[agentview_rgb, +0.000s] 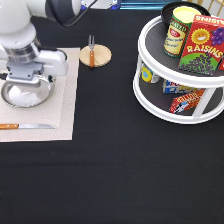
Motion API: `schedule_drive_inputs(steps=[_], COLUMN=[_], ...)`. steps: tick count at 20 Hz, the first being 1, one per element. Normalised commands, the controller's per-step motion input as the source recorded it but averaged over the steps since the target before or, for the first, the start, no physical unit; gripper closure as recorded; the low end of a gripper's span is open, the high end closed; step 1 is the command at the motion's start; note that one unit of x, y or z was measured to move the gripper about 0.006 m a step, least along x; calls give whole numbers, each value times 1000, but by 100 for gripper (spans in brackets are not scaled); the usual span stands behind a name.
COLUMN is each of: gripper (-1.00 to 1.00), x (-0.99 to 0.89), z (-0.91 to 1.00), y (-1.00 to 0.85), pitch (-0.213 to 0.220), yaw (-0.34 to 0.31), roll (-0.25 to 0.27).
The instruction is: Arrange plate and fork
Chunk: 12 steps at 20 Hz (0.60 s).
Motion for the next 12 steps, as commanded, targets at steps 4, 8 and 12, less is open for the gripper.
schedule_drive_inputs(steps=[4,8,12], gripper=[-100,-100,-100], x=[-856,-845,-833], z=[63,0,65], y=[396,463,600], pitch=[-273,-255,-207], yaw=[0,0,0], roll=[-25,-51,-67])
